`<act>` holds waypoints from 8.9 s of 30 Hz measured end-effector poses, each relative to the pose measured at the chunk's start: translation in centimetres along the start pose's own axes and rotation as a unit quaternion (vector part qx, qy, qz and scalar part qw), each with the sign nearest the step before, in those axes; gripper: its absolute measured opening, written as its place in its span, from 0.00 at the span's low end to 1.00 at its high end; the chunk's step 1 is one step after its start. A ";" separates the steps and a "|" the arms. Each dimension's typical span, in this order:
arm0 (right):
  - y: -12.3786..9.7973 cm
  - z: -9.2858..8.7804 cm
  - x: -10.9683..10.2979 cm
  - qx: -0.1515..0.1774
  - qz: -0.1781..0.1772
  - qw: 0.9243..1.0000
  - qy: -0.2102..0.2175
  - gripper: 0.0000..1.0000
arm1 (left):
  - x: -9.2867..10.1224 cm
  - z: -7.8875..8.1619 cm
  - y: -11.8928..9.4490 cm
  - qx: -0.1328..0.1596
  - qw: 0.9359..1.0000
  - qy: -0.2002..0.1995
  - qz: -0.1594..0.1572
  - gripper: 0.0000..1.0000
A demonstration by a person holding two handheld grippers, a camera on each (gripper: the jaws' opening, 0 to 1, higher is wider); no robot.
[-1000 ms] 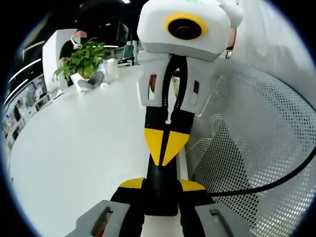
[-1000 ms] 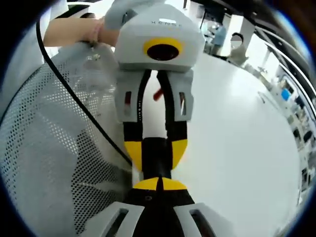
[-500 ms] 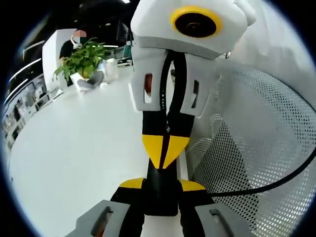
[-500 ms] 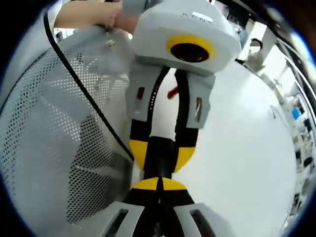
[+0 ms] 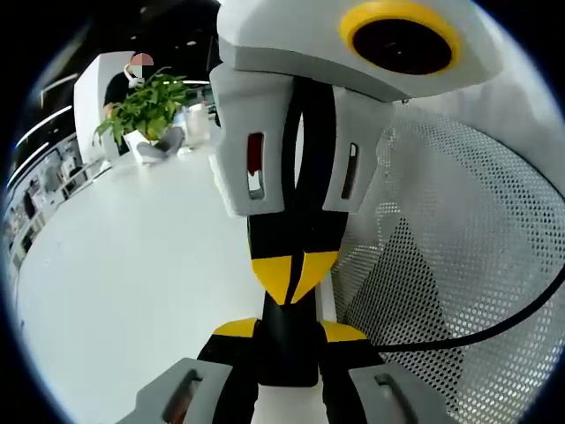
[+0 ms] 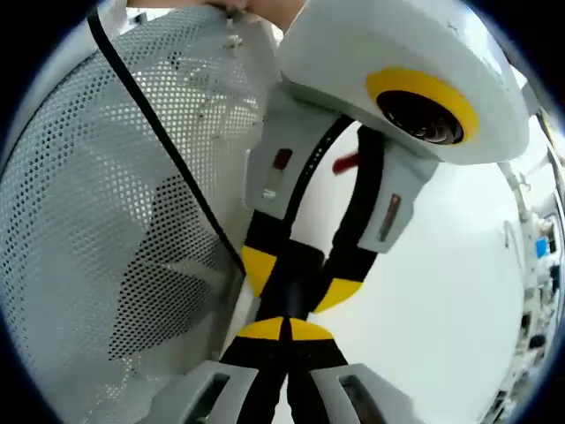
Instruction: Press the specified remote control buttons in sequence, fully releasing each button before pressing the next.
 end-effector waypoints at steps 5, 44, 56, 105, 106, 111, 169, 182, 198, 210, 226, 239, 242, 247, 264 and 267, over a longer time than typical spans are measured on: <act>0.0 0.0 0.0 0.007 0.012 1.000 0.013 0.00 | 0.0 0.0 0.0 -0.001 1.000 0.001 0.000 0.25; -0.2 0.0 -0.2 0.105 -0.074 0.973 0.193 0.00 | 0.0 0.0 0.0 0.001 1.000 -0.004 0.004 0.25; -0.2 0.0 0.5 0.130 -0.089 0.957 0.245 0.00 | -0.2 0.0 0.0 0.000 1.000 -0.007 0.009 0.25; -0.5 0.0 0.2 0.238 -0.093 0.947 0.192 0.00 | -0.1 0.0 0.0 0.014 0.998 -0.036 0.043 0.26; -0.5 0.0 0.2 0.239 -0.093 0.948 0.190 0.00 | -0.1 0.0 0.0 0.014 0.998 -0.036 0.043 0.26; -0.5 0.0 0.1 0.237 -0.096 0.950 0.181 0.00 | -0.1 0.1 0.0 0.014 0.998 -0.035 0.043 0.26; -0.2 -2.5 -1.0 0.178 -0.078 0.964 0.183 0.22 | -0.1 0.1 -0.1 0.015 0.998 -0.035 0.047 0.26; -0.8 -4.8 -1.6 0.172 -0.063 0.965 0.187 0.22 | 0.0 0.1 0.0 0.016 0.998 -0.036 0.046 0.26; -0.6 -4.6 -1.6 0.171 -0.062 0.964 0.192 0.21 | -0.1 0.0 0.0 0.011 0.998 -0.033 0.049 0.26; -0.5 -4.5 -1.6 0.180 -0.063 0.961 0.202 0.21 | 0.0 0.3 -0.2 0.004 0.993 -0.113 0.042 0.34; -0.5 -4.4 -1.5 0.185 -0.064 0.958 0.209 0.21 | -3.1 3.9 -3.4 0.080 0.981 -0.135 0.116 0.51; -0.4 -4.3 -1.4 0.188 -0.066 0.958 0.207 0.21 | -5.4 6.9 -6.7 0.128 0.961 -0.107 0.222 0.90; -0.4 -4.3 -1.4 0.188 -0.066 0.958 0.207 0.21 | -5.8 7.3 -7.3 0.141 0.953 -0.108 0.246 0.99; -0.4 -4.2 -1.3 0.189 -0.066 0.958 0.206 0.21 | -6.5 7.6 -8.9 0.165 0.935 -0.112 0.292 1.00; -0.3 -4.2 -1.3 0.191 -0.067 0.957 0.207 0.21 | -7.2 7.9 -15.0 0.264 0.864 -0.135 0.407 1.00; -0.3 -4.2 -1.3 0.191 -0.067 0.957 0.208 0.21 | -7.2 7.3 -15.7 0.272 0.854 -0.154 0.417 1.00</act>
Point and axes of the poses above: the point that each gripper's makers call its tool centre point, and the gripper's own axes: y roughly forward along the fingers, x roughly to its right, z roughly out of its top, the point moved 1 cm from there along -y, roughly backward along the fingers, and after that the axes turned 1 degree about x, right-handed, at the moved point
